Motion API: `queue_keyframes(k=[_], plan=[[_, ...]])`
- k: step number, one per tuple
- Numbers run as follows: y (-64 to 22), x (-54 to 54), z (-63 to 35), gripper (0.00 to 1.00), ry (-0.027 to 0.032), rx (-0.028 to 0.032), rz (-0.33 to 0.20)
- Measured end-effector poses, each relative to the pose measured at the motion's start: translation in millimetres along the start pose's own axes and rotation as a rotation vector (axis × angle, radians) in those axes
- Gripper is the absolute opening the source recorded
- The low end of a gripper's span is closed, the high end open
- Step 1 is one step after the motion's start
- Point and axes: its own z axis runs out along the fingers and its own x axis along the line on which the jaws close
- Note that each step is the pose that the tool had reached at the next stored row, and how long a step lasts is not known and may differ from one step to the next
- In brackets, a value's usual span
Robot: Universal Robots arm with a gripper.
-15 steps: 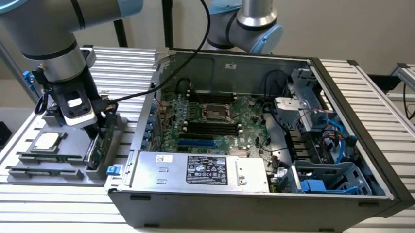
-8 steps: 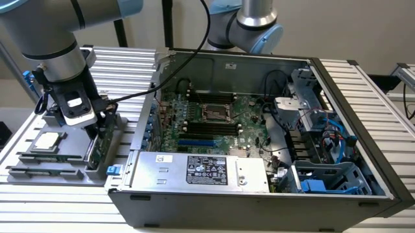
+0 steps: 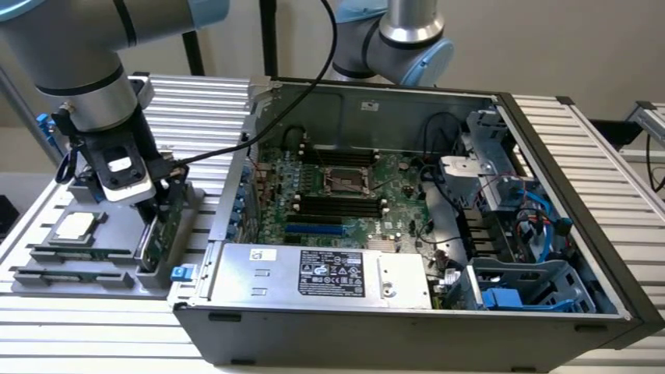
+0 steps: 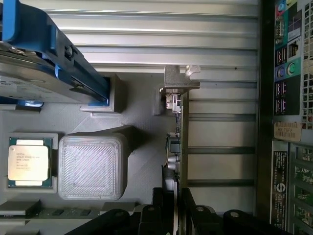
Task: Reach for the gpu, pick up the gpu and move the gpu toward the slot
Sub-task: 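Pick up the gpu and move the gpu toward the slot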
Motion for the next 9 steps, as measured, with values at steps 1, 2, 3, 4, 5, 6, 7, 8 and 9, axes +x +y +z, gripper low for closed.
queue_keyframes(k=[1, 2, 3, 4, 5, 6, 7, 8, 9], plan=[[0.0, 0.0, -0.3, 0.26, 0.0002, 0.0001, 0.0], [-0.1, 0.0, -0.7, 0.26, 0.0005, 0.0003, 0.0], [0.0, 0.0, -1.2, 0.26, 0.0009, 0.0004, 0.0], [0.0, 0.0, -1.6, 0.26, 0.0013, 0.0003, 0.0], [0.0, 0.0, -2.1, 0.26, 0.0017, 0.0002, 0.0], [-0.1, -0.1, -2.6, 0.26, 0.0022, 0.0003, 0.0], [0.0, -0.1, -3.0, 0.26, 0.0027, 0.0003, 0.0], [0.0, -0.1, -3.5, 0.26, 0.0032, 0.0002, 0.0], [0.0, -0.1, -4.0, 0.26, 0.0037, 0.0002, 0.0]])
